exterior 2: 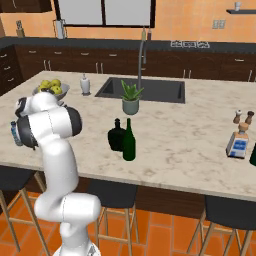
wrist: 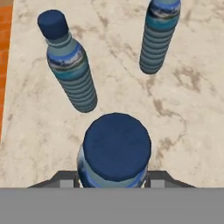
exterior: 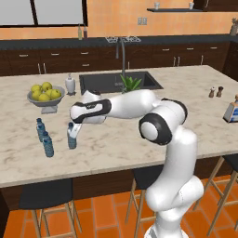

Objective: Move the plastic bottles in the middle to the plastics group, and the glass bottles in the middle to the glass group.

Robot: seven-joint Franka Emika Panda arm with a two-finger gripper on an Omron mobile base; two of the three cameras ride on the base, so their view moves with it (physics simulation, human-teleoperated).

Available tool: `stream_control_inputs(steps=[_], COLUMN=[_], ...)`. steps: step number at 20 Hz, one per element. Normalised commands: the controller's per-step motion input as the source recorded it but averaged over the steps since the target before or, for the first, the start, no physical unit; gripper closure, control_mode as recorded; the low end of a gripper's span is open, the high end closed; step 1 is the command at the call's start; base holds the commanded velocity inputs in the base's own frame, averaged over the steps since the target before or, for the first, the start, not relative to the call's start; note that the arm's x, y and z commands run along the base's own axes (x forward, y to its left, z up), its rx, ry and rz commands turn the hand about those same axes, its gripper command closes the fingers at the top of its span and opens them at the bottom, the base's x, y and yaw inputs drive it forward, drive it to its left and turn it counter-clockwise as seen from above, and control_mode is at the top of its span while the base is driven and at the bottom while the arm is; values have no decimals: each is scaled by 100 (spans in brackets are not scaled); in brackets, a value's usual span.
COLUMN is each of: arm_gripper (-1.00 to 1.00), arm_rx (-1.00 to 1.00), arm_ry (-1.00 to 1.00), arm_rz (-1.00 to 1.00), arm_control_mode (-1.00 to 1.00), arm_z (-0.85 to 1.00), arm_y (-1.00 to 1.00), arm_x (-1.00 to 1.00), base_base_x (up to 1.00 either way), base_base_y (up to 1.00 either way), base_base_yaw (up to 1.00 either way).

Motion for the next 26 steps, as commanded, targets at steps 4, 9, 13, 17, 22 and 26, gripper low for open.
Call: stream_control_inputs(steps=[4,9,13,17,22,26], arm_gripper=[100,100,100,100,100,100], arm_rx=[0,1,0,0,0,0], arm_ry=[0,0,0,0,0,0], arm_rz=[13,9,5,4,6,5], arm_control_mode=[-100,-100,-100,-100,-100,-100], arm_z=[-17,0,-6,-2,-3,-32], arm_y=[41,35,16,17,25,14], arm_x=[0,22,38,30,21,5], base_base_x=[0,0,0,0,0,0], base_base_y=[0,0,0,0,0,0], base_base_yaw=[0,0,0,0,0,0])
